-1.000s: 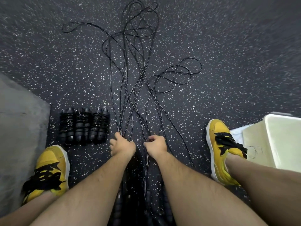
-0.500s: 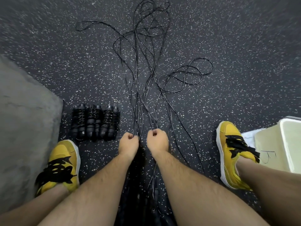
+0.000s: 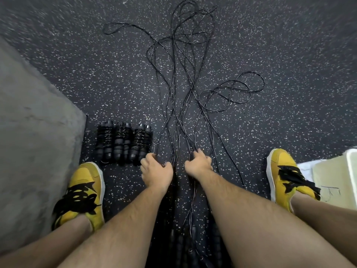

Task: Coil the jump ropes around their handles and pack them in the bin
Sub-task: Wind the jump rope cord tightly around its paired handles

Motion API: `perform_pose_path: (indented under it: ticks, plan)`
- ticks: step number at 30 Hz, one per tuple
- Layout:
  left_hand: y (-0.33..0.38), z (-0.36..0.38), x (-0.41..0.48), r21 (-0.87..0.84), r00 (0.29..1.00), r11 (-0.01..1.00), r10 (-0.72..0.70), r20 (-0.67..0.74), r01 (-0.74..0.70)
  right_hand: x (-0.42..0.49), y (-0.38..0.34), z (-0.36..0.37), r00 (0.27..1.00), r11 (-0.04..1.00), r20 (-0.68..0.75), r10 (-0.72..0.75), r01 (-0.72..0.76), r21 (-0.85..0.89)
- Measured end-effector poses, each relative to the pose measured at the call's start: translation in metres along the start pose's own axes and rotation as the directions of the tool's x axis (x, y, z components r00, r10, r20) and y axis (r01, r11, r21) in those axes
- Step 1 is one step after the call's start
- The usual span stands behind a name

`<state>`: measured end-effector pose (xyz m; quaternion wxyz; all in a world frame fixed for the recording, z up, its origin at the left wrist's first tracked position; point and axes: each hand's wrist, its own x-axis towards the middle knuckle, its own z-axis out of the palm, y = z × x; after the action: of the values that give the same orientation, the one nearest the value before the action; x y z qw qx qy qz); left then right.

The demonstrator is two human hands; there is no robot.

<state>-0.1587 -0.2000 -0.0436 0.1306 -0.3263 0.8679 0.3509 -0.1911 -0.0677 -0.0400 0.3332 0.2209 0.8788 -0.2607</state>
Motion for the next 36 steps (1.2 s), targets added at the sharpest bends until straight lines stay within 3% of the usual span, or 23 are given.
perform_pose_path:
  ticks: [5, 8, 13, 17, 20, 23, 27, 29, 33, 36]
  plan:
    - [0.004, -0.002, 0.005, -0.008, 0.999, 0.999, 0.036, -0.035, -0.037, 0.004, -0.006, -0.002, 0.968, 0.925, -0.251, 0.009, 0.088, 0.369]
    - [0.014, 0.001, 0.01, -0.18, 0.996, 0.983, 0.056, 0.065, -0.043, -0.004, -0.015, -0.008, 0.944, 0.85, -0.328, -0.005, 0.177, 0.496]
    - [0.04, 0.015, 0.02, -0.343, 0.97, 0.939, 0.053, 0.238, 0.033, -0.01, -0.013, -0.016, 0.969, 0.767, -0.247, 0.004, 0.155, 0.622]
    - [0.06, 0.025, 0.037, -0.432, 0.912, 0.892, 0.062, 0.406, 0.132, -0.016, -0.004, -0.023, 0.976, 0.746, -0.205, -0.079, 0.194, 0.637]
    - [0.089, 0.023, 0.037, -0.527, 0.909, 0.837, 0.092, 0.406, 0.151, -0.019, 0.006, -0.029, 0.977, 0.769, -0.161, -0.141, 0.211, 0.603]
    - [0.112, 0.015, 0.03, -0.595, 0.922, 0.785, 0.084, 0.378, 0.172, -0.019, 0.012, -0.039, 0.979, 0.762, -0.179, -0.102, 0.192, 0.618]
    - [0.13, -0.006, 0.005, -0.597, 0.893, 0.769, 0.078, 0.443, 0.229, -0.028, -0.004, -0.062, 0.977, 0.643, -0.213, -0.02, 0.176, 0.745]
    - [0.134, -0.025, -0.015, -0.589, 0.886, 0.79, 0.14, 0.442, 0.169, -0.036, -0.021, -0.076, 0.982, 0.603, -0.185, -0.048, 0.176, 0.778]
    - [0.144, -0.072, -0.063, -0.579, 0.857, 0.814, 0.272, 0.437, 0.037, -0.08, -0.053, -0.115, 0.975, 0.667, -0.12, -0.187, 0.215, 0.713]
    - [0.15, -0.113, -0.1, -0.617, 0.83, 0.787, 0.339, 0.442, 0.007, -0.125, -0.071, -0.146, 0.961, 0.627, -0.112, -0.253, 0.251, 0.737]
